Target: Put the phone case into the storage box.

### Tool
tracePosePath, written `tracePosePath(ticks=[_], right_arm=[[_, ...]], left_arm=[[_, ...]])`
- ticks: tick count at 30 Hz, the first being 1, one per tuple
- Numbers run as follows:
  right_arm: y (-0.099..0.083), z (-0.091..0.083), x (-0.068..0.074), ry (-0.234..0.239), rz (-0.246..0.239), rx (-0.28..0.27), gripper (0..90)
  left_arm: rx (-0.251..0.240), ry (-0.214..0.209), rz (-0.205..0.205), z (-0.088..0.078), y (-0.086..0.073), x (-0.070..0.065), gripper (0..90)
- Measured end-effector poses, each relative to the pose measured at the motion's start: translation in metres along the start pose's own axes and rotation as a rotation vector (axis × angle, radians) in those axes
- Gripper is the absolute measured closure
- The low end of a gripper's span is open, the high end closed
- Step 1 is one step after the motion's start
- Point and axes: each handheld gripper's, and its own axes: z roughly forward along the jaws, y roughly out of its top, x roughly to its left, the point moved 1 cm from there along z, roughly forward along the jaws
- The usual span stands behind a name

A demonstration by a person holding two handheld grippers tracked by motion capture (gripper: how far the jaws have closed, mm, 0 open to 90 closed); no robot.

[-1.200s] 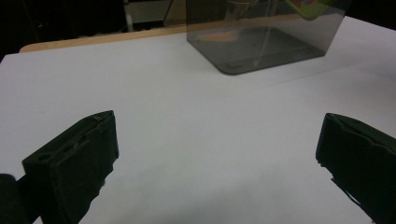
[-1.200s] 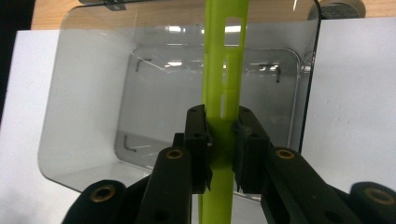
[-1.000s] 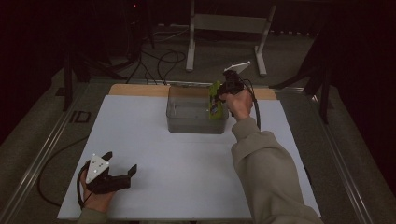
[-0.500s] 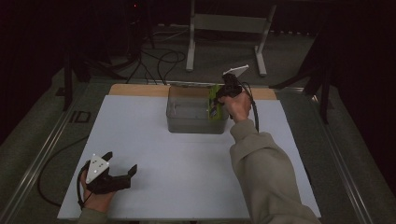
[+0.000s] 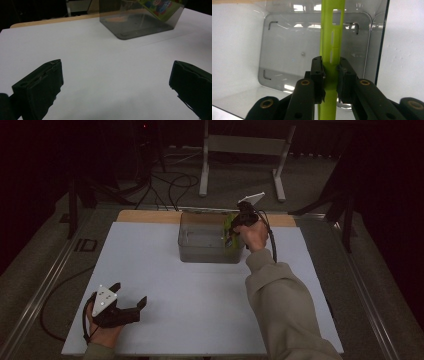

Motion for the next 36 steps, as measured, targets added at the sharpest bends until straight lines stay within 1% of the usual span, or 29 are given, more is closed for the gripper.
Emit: tracePosePath(ticks=[4, 9, 15, 18, 28, 31, 36], right_arm=[[-0.001, 0.002, 0.001, -0.023, -0.006, 0.004, 77.8], [-0.002, 0.004, 0.001, -0.021, -0.003, 0.006, 77.8], [-0.003, 0.006, -0.002, -0.035, 0.004, 0.006, 77.7], [-0.003, 0.007, -0.002, -0.056, -0.001, 0.005, 77.7], [-0.003, 0.011, -0.003, -0.073, 0.004, 0.01, 77.7], [-0.004, 0.012, -0.003, -0.096, -0.003, 0.011, 77.6], [-0.004, 0.014, -0.001, -0.102, -0.004, 0.005, 77.6]], left_arm=[[0.001, 0.002, -0.002, 0.0, 0.0, 0.0, 0.2], [0.001, 0.0, 0.0, 0.0, 0.0, 0.0, 0.2], [0.001, 0.0, -0.001, 0.0, 0.0, 0.0, 0.2], [0.003, 0.001, -0.001, 0.001, 0.0, 0.0, 0.2], [0.003, 0.001, -0.001, 0.0, 0.0, 0.0, 0.2], [0.002, 0.002, -0.001, 0.0, 0.0, 0.0, 0.2], [0.001, 0.002, -0.001, 0.0, 0.0, 0.0, 0.2]])
